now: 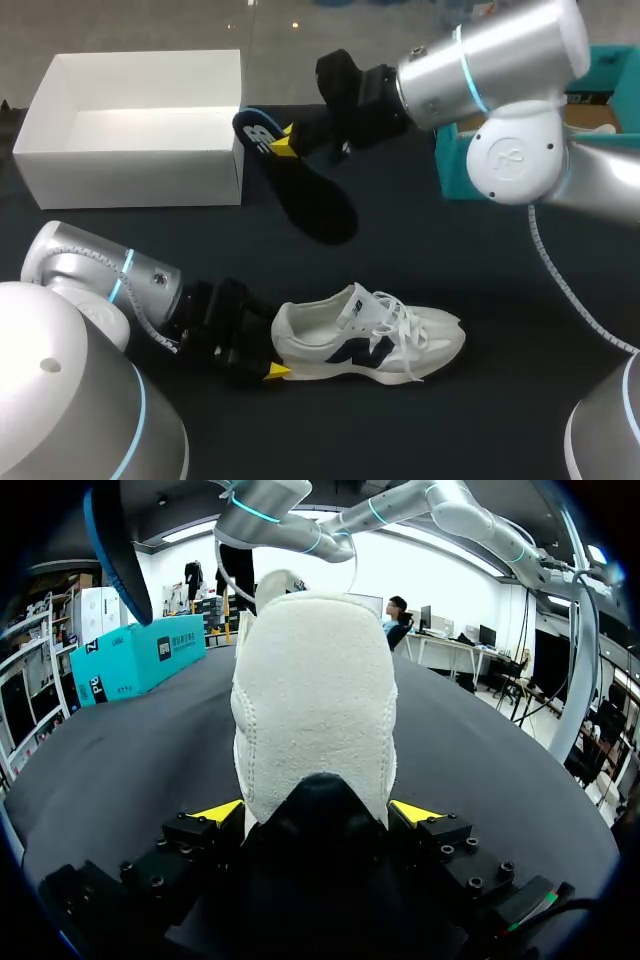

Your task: Take the shoe out of the shoebox, open the shoe tongue, remove and reinsert the insole, then place the shoe into the shoebox

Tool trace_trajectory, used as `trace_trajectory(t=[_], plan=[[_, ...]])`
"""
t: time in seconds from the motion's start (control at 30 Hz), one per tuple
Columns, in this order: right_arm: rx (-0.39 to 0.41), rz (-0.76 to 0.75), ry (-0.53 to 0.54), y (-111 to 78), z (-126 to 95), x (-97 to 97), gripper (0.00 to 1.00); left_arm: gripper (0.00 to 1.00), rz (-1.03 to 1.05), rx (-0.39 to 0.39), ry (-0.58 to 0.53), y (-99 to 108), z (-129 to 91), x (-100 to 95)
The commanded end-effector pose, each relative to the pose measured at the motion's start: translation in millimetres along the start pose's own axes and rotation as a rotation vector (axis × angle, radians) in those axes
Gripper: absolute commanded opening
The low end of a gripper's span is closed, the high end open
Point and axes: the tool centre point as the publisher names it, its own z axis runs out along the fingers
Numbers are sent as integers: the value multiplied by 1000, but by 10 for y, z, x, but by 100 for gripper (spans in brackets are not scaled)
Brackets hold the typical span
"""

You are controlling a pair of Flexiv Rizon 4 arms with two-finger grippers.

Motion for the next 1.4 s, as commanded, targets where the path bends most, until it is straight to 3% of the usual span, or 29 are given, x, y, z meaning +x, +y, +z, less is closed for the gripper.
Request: trace_trajectory(t=[0.03,0.87,1.27,1.4], plan=[[15,-6,-28,21,-132,76,0,0,0,-3,-1,64,62,8],[15,-6,-28,21,-132,76,0,0,0,-3,-1,64,62,8],[-206,201,-70,322,-352,209,0,0,0,-3,-1,64,62,8],[-229,260,-73,358,-403,280,0,0,0,-3,-1,64,62,8]])
